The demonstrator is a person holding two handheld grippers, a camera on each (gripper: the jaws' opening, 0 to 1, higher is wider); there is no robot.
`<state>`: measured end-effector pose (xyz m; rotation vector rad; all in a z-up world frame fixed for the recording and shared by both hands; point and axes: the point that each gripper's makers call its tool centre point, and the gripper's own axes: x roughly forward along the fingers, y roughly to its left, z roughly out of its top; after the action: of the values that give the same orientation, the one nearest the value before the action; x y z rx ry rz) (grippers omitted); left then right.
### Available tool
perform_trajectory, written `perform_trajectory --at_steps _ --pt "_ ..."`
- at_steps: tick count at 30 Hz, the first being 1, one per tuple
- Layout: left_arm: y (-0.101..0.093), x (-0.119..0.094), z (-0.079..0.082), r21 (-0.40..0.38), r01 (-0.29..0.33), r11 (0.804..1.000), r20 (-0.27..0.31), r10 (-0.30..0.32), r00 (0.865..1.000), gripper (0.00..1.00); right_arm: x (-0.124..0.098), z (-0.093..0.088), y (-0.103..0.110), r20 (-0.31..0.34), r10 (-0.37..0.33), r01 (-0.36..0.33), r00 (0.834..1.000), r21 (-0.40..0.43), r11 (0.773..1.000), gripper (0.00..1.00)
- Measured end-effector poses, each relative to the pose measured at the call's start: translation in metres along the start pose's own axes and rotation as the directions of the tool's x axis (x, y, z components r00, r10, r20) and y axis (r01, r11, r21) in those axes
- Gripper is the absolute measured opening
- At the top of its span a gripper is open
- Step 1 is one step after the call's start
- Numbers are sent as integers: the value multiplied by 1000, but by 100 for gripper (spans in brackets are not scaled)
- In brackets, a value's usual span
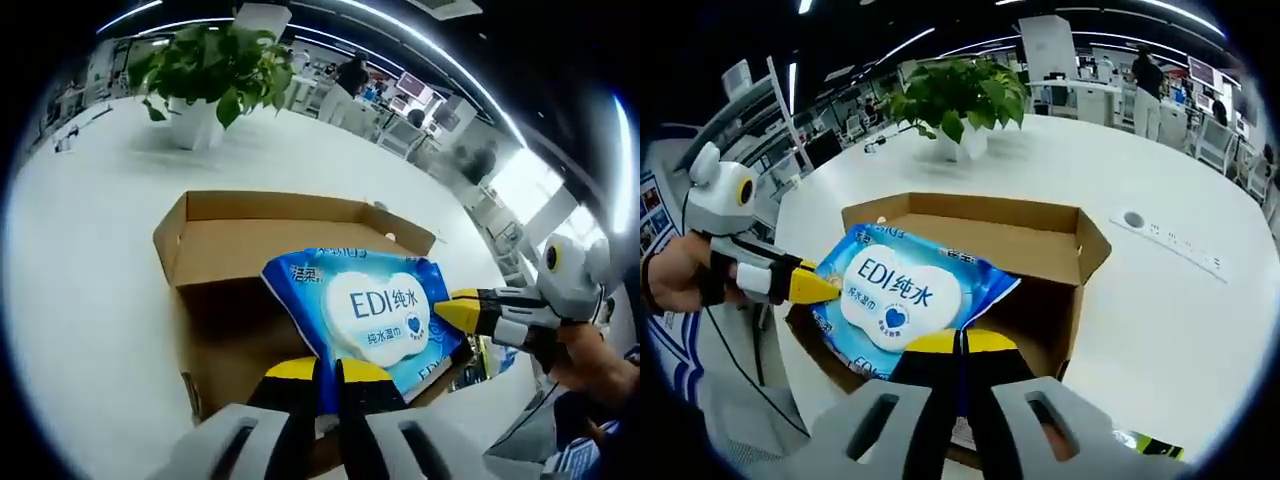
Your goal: Operate the shoe box by opening the lid, removing the specified soft item, and placing it in the target area until the item is outside and the box remains undamaged.
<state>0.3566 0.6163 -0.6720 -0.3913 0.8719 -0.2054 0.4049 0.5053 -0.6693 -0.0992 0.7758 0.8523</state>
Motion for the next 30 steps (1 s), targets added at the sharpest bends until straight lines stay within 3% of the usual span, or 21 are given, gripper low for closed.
perform_trajectory --at_steps 9,21,30 --pt "-24 3 2 39 27 999 0 -27 1000 5 -18 -4 -19 15 -26 26 1000 -1 1000 0" --pt "-92 28 -4 129 117 985 -50 -111 993 5 -70 -37 -62 30 -125 122 992 82 989 0" --pt "-152 51 -16 200 196 960 -110 -177 978 5 -120 -69 -95 33 -207 200 978 151 968 0"
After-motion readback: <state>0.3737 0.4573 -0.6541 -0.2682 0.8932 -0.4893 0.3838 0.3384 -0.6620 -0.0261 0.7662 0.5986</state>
